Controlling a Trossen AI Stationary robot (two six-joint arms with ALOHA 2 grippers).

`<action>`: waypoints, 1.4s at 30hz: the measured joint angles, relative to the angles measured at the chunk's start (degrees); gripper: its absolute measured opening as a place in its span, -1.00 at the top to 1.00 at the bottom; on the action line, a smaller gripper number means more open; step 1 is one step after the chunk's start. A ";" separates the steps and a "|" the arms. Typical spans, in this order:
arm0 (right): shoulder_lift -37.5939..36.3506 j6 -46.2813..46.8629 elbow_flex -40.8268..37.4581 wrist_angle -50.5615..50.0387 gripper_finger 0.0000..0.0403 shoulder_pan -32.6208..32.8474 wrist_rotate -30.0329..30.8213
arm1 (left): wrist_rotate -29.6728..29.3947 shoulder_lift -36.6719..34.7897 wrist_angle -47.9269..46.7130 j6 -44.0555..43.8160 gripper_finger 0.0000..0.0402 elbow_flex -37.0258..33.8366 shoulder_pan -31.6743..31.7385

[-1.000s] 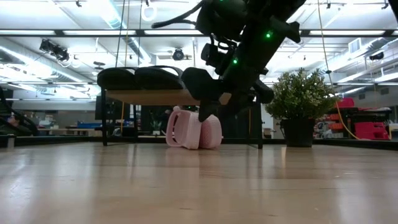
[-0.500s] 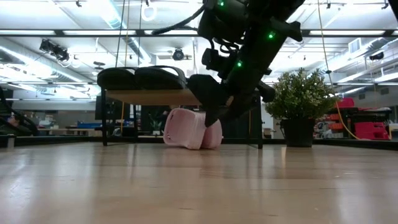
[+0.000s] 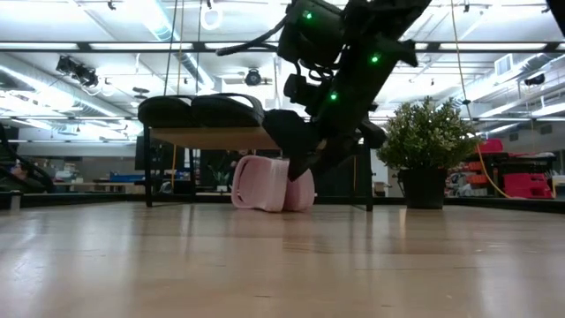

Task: Pick and place slides into the shelf
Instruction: Put the right white slide on the shelf

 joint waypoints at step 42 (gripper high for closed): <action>-2.46 19.64 0.04 -7.77 0.69 12.96 -3.04 | -0.01 0.02 -0.07 0.15 0.88 0.02 0.07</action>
